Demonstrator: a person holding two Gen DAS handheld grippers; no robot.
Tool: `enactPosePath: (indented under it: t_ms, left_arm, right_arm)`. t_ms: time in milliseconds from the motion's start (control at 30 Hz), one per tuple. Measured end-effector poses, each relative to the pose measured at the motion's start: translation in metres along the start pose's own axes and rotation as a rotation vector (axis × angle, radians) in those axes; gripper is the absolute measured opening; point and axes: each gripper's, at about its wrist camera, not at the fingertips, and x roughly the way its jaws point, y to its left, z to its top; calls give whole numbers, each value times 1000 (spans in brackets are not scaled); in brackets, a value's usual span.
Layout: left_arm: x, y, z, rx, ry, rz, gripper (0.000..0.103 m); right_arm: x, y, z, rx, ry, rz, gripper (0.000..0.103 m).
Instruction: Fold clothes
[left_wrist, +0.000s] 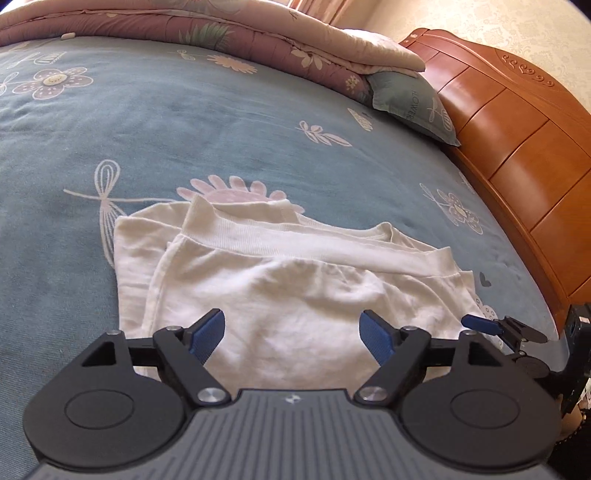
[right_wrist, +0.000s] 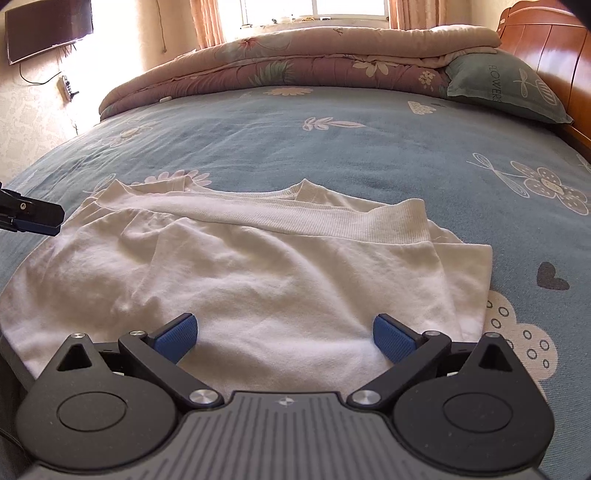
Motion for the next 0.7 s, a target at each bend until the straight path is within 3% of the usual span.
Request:
enactPosePath:
  t_ms: [33, 100, 267, 400, 533, 700]
  left_arm:
    - [3, 4, -5, -28, 11, 33, 80]
    - [-3, 15, -12, -89, -7, 26, 80]
    - [-29, 21, -13, -128, 2, 25, 81]
    - [-36, 18, -26, -141, 98, -19, 82]
    - [-33, 22, -47, -138, 176, 60, 82]
    - [-46, 8, -40, -124, 105, 51, 82]
  right_arm:
    - [0, 0, 0, -2, -2, 1, 103]
    - [-2, -2, -1, 1, -5, 10, 103]
    - [-2, -4, -2, 11, -14, 17, 103]
    - [-2, -2, -3, 3, -21, 9, 103]
    - [-3, -4, -3, 12, -23, 16, 103]
    - [-9, -4, 0, 26, -8, 19, 103]
